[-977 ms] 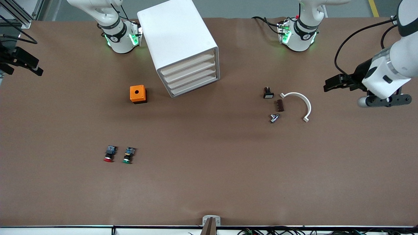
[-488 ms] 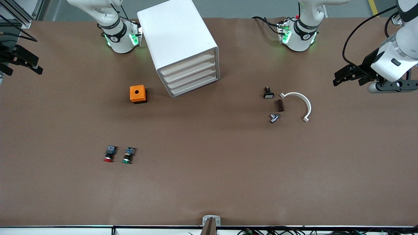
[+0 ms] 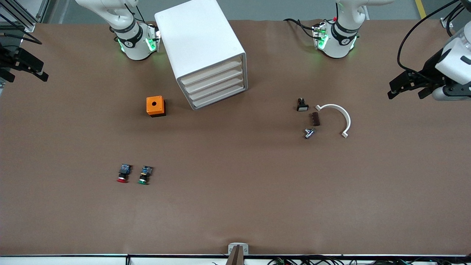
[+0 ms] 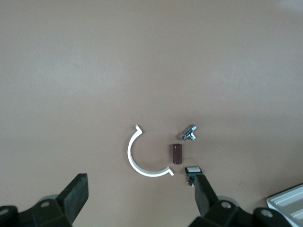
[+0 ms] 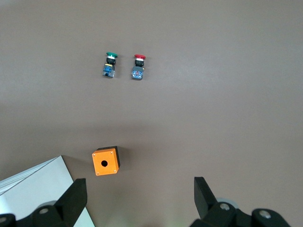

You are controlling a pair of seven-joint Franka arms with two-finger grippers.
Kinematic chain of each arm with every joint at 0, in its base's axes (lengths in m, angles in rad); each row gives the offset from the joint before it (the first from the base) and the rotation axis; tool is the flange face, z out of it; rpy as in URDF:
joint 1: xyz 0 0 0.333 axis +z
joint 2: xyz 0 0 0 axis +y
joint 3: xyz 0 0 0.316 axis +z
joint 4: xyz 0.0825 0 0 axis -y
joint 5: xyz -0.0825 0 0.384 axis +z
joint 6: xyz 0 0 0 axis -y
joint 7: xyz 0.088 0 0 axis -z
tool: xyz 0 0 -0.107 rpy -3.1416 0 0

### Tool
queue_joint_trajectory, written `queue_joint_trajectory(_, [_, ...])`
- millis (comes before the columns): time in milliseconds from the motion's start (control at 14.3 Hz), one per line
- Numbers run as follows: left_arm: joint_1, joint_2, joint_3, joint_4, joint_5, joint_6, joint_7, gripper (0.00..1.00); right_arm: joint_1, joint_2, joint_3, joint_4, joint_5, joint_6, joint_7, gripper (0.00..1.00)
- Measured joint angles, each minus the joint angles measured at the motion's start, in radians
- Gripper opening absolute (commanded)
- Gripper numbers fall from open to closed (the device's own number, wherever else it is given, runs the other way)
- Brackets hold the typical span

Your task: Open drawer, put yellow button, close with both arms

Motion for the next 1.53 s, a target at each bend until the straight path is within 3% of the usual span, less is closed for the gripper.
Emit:
queue_joint_trajectory(767, [0.002, 0.086, 0.000, 0.138, 0.000, 0.003, 0.000, 1.00, 0.000, -0.004, 0.000, -0.015, -0.015, 0.005, -0.001, 1.00])
queue_joint_trajectory(1535, [-0.002, 0.116, -0.008, 0.156, 0.018, 0.003, 0.022, 1.00, -0.003, -0.004, -0.002, -0.019, -0.019, 0.005, -0.001, 1.00])
